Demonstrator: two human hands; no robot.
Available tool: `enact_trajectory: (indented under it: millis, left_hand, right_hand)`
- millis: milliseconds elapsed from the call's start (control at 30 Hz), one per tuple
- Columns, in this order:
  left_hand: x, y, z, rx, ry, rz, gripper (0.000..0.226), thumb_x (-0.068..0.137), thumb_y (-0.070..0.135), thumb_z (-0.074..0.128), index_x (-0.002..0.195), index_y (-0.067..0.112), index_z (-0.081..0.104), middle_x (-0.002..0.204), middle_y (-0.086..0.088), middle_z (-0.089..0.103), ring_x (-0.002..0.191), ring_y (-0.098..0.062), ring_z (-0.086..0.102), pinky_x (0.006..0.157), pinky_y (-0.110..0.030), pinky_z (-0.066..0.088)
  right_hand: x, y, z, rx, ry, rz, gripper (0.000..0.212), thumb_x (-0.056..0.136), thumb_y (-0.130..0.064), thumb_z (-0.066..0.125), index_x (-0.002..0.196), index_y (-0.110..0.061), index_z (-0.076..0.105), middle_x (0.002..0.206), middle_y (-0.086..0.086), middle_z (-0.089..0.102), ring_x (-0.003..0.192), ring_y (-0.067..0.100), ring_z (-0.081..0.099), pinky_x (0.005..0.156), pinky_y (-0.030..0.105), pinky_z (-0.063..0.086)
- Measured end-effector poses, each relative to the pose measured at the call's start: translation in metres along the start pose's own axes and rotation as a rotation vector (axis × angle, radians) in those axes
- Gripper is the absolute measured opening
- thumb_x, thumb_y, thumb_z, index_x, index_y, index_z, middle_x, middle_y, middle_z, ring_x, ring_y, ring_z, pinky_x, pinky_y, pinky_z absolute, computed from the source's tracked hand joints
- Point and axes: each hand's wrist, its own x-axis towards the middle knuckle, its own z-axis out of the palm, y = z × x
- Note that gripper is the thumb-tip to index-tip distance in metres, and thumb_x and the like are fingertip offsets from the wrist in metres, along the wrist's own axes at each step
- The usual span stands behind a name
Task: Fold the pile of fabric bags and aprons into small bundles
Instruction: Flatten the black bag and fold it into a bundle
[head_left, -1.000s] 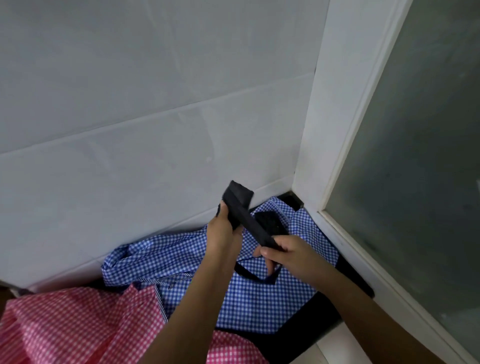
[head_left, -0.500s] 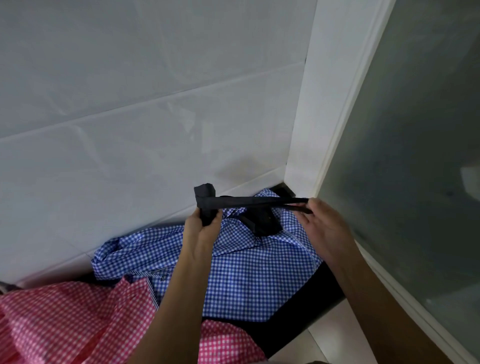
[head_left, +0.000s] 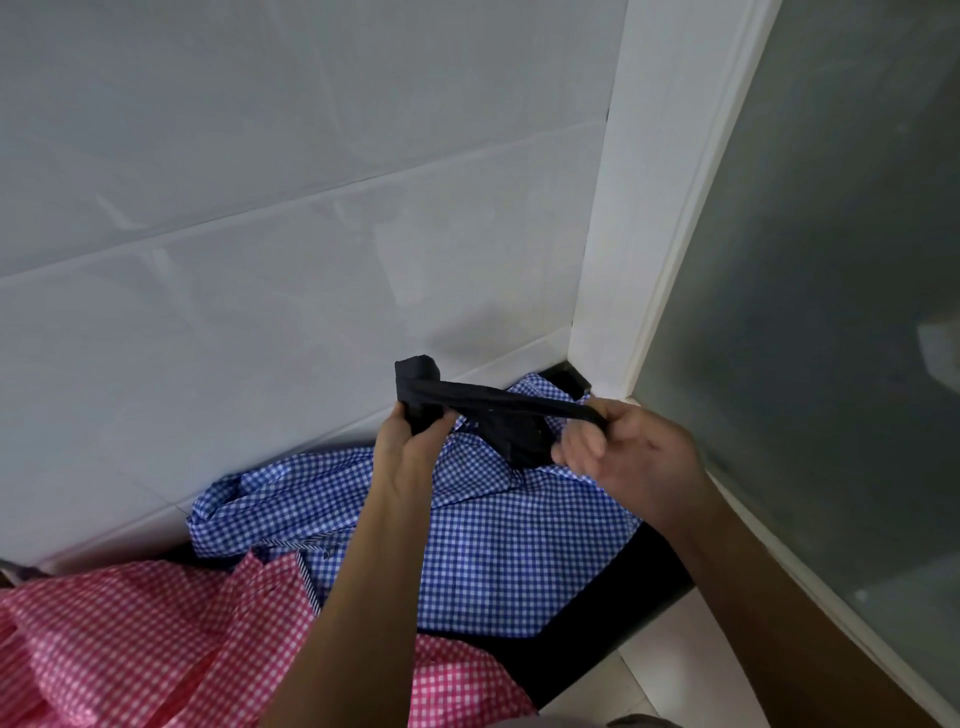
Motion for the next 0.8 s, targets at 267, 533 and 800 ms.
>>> enact_trajectory:
  millis: [267, 533, 800]
  left_hand:
    - [-0.006, -0.005, 0.018, 0.103, -0.003, 0.207, 0.037, 0.098, 0.030, 0.052, 0.130, 0.012, 0.050, 0.126, -0.003, 0.060, 0.099, -0.011, 0.061, 0.080, -0.024, 0.051]
    - [-0.016, -0.002, 0.048, 0.236, -0.282, 0.138, 0.022, 0.083, 0.023, 0.067, 0.095, 0.005, 0.061, 0.088, -0.006, 0.069, 0.078, -0.014, 0.067, 0.071, -0.025, 0.056]
    - [-0.031, -0.024, 0.033, 1.046, -0.465, 0.272, 0.020, 0.081, 0.020, 0.074, 0.095, 0.013, 0.061, 0.081, 0.006, 0.064, 0.071, -0.003, 0.059, 0.066, -0.013, 0.046]
  right_hand:
    - [0.013, 0.023, -0.005, 0.476, 0.276, 0.028, 0.078, 0.056, -0.017, 0.091, 0.123, 0.005, 0.058, 0.131, 0.022, 0.056, 0.090, 0.022, 0.071, 0.061, 0.020, 0.058]
    - [0.022, 0.001, -0.023, 0.353, 0.155, 0.179, 0.084, 0.047, -0.030, 0.094, 0.118, -0.005, 0.058, 0.124, 0.024, 0.060, 0.110, 0.034, 0.062, 0.087, 0.044, 0.055]
    - [0.046, -0.052, -0.028, -0.428, 0.044, 0.510, 0.059, 0.082, -0.025, 0.069, 0.135, -0.016, 0.046, 0.111, 0.009, 0.061, 0.107, 0.023, 0.060, 0.095, 0.041, 0.051]
